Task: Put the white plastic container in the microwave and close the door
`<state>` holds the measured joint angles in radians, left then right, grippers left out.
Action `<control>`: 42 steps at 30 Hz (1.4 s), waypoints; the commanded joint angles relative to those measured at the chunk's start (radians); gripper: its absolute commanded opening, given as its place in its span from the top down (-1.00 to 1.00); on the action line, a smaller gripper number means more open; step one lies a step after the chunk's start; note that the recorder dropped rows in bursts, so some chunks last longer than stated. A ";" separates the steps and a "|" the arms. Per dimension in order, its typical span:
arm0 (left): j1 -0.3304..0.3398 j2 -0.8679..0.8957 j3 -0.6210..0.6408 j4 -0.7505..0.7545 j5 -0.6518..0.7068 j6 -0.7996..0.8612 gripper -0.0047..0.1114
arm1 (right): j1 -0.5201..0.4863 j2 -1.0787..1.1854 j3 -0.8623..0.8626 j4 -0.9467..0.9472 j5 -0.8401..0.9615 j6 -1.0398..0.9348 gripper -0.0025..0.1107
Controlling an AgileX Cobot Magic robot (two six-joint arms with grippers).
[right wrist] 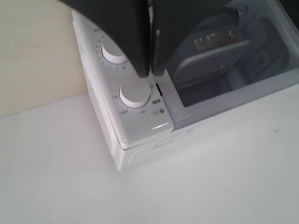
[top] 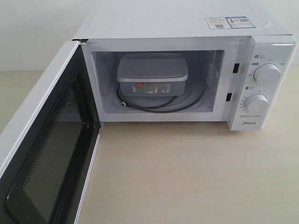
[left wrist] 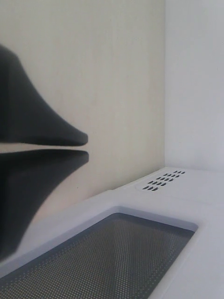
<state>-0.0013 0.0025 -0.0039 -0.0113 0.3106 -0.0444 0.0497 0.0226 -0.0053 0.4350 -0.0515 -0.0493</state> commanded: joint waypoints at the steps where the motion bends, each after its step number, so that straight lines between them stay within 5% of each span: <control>1: 0.004 -0.002 0.004 0.004 -0.004 -0.008 0.85 | -0.013 -0.023 0.005 0.003 0.000 -0.005 0.96; 22: 0.004 -0.002 0.004 0.004 -0.004 -0.008 0.85 | -0.019 -0.023 0.005 0.008 0.332 -0.114 0.96; 33: 0.004 -0.002 0.004 0.004 -0.003 -0.008 0.85 | -0.019 -0.023 0.005 -0.381 0.384 0.073 0.96; 42: 0.004 -0.002 0.004 0.004 -0.003 -0.008 0.85 | -0.020 -0.023 0.005 -0.395 0.387 0.075 0.96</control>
<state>-0.0013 0.0025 -0.0039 -0.0113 0.3106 -0.0444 0.0358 0.0056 0.0009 0.0489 0.3357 0.0256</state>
